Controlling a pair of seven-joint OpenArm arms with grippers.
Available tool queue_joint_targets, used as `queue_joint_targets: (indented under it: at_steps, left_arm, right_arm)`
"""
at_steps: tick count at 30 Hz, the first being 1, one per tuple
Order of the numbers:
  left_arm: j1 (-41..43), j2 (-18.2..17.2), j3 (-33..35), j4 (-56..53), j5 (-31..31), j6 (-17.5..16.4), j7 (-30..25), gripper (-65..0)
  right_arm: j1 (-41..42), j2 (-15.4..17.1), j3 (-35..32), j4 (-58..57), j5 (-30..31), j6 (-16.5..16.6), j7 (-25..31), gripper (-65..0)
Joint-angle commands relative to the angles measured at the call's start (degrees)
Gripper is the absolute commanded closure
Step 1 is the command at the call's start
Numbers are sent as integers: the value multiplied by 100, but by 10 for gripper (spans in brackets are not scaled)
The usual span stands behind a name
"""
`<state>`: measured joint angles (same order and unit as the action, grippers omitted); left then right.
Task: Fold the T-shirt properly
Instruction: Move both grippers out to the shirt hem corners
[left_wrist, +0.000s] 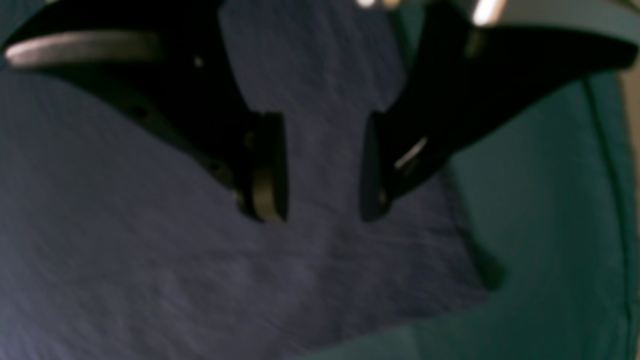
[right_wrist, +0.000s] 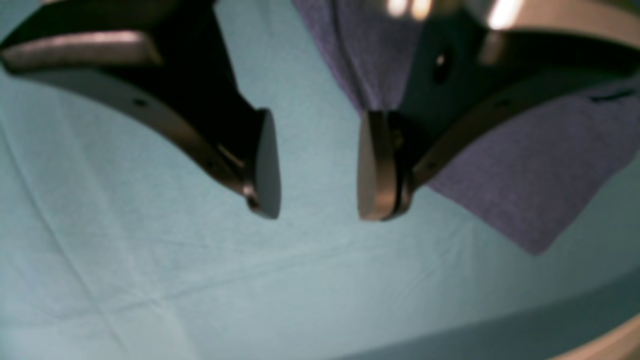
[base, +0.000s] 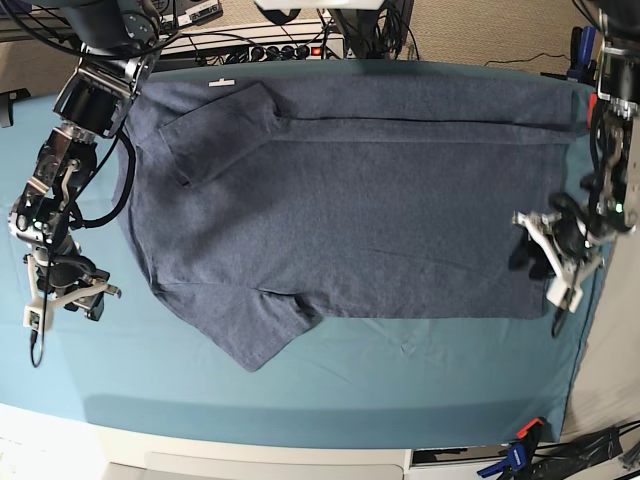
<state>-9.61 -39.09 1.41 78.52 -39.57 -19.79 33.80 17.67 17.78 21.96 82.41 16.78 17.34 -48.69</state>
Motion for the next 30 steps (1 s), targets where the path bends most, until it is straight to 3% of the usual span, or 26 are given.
queue_joint_targets:
  at_steps: [1,7,11,15,22,30]
  left_arm:
    - [-284,-68,-59,-140,-74,26,-103,-238]
    - [-1344,367,-59,-1602,-157,35,31,-238]
    - [-1974,564,-59,-2402,-269,20,184,-239]
    - [-2424,579,-59,-2909,-267,17,225,-239]
    - [-3025,562,-68,-4048,-337,15,216,-239]
    - [-3224,564,-697,-4903,-378,-74,289,-238]
  right_arm:
    - [170,92,-94,120,-90,0,181,-266]
    - [417,42,-798,111,-765,-240,192,-266]
    - [647,-203,-964,109,-1196,-400,223,-266]
    - [713,-369,-964,109,-1285,-426,321,-266]
    - [710,-380,-953,109,-1486,-474,376,-266]
    - [710,-382,-953,109,-1486,-474,369,-266]
